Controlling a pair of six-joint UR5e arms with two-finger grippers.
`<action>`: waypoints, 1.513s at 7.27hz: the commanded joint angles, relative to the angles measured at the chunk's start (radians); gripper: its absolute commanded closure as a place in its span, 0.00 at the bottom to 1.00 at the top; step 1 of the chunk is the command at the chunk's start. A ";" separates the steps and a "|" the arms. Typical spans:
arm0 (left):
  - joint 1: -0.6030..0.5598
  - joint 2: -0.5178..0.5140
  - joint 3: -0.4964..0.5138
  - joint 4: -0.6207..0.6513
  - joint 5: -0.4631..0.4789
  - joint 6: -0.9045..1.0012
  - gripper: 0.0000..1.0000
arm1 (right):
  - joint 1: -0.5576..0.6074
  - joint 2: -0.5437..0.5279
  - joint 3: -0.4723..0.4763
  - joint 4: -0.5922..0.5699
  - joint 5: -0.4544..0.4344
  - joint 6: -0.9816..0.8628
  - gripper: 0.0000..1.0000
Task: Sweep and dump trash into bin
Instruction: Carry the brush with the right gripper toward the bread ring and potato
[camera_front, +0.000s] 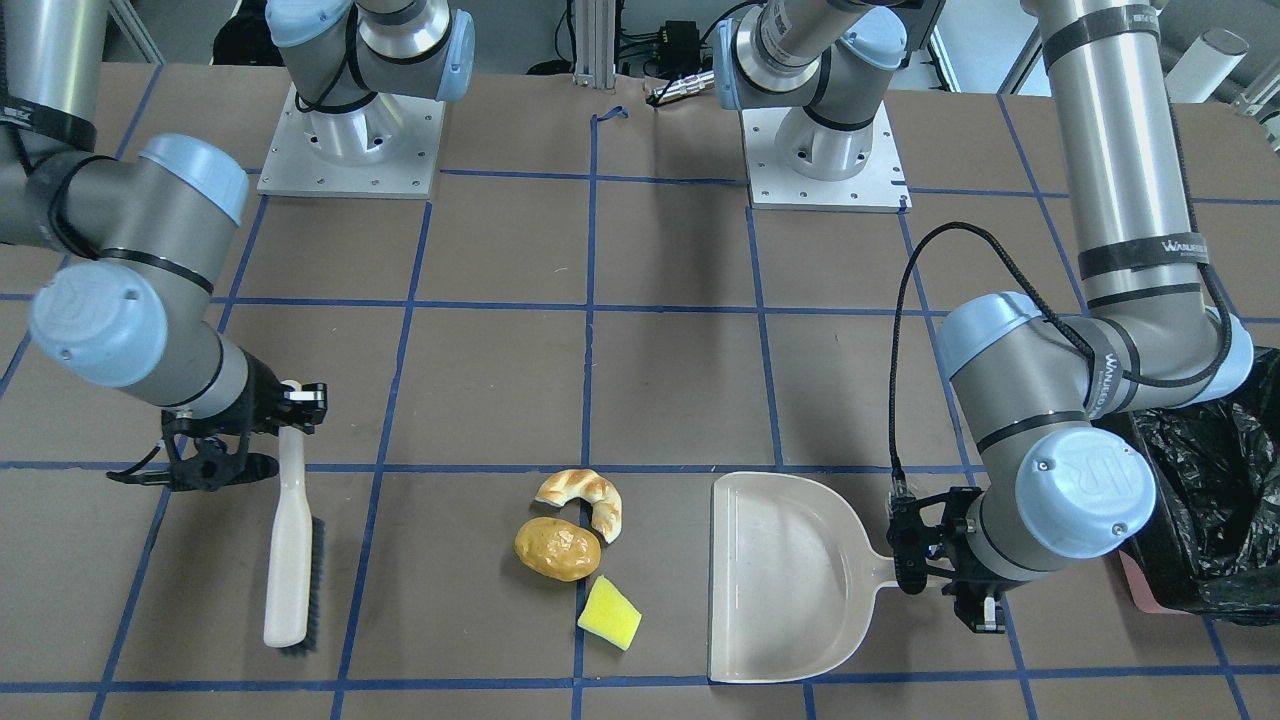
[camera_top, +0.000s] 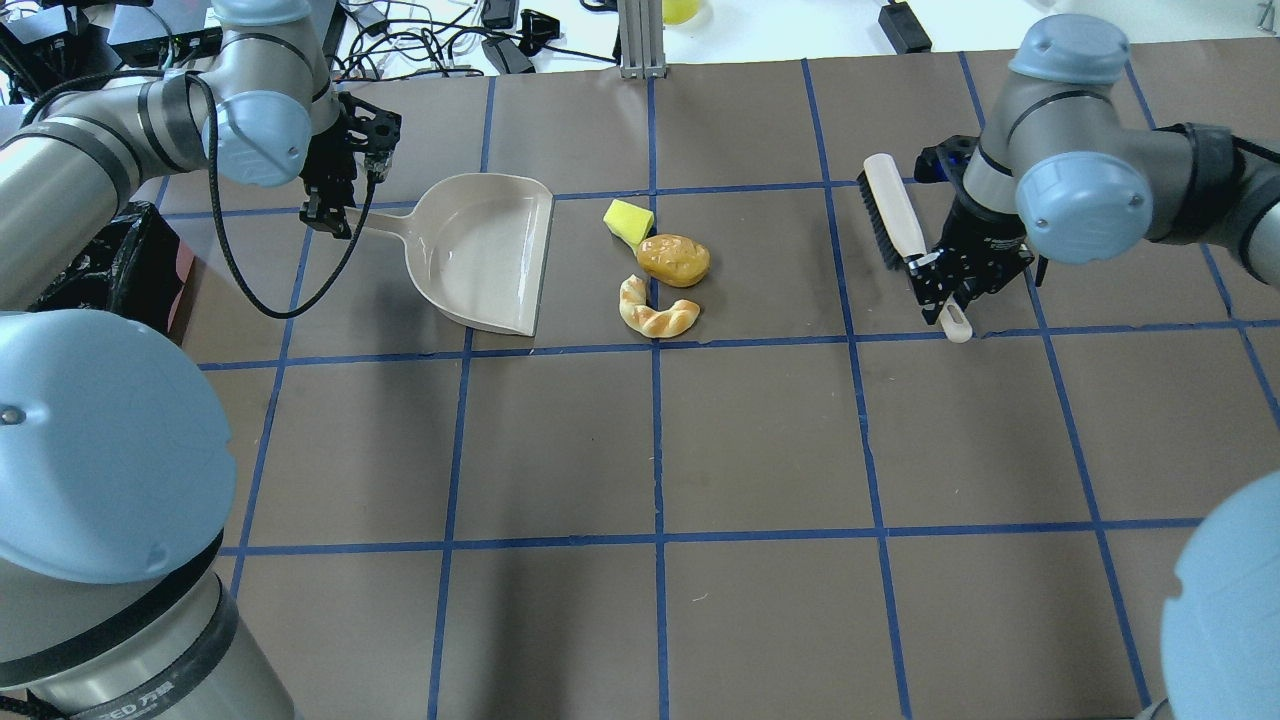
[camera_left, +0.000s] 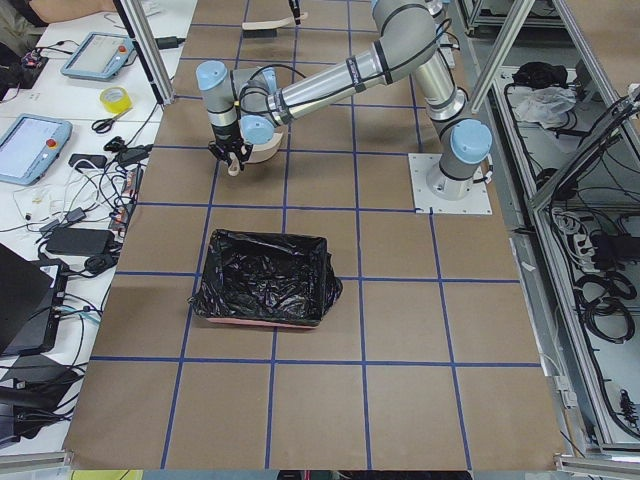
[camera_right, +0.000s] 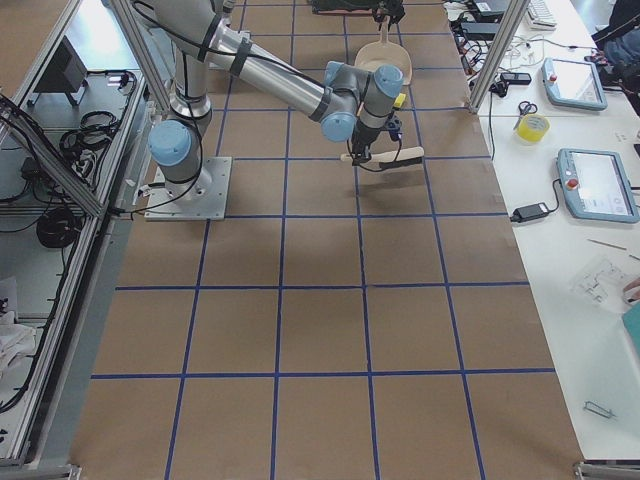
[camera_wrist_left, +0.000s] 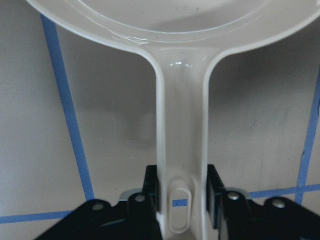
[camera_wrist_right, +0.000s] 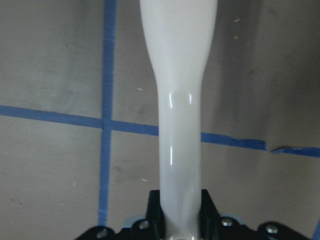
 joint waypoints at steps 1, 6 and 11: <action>-0.001 -0.002 -0.003 0.000 0.001 -0.003 0.90 | 0.126 0.024 -0.018 0.003 0.059 0.218 1.00; -0.002 -0.006 0.003 -0.002 0.000 -0.020 0.92 | 0.305 0.107 -0.123 0.044 0.122 0.467 1.00; -0.009 -0.009 0.001 -0.002 0.001 -0.063 0.92 | 0.424 0.208 -0.251 0.041 0.126 0.587 1.00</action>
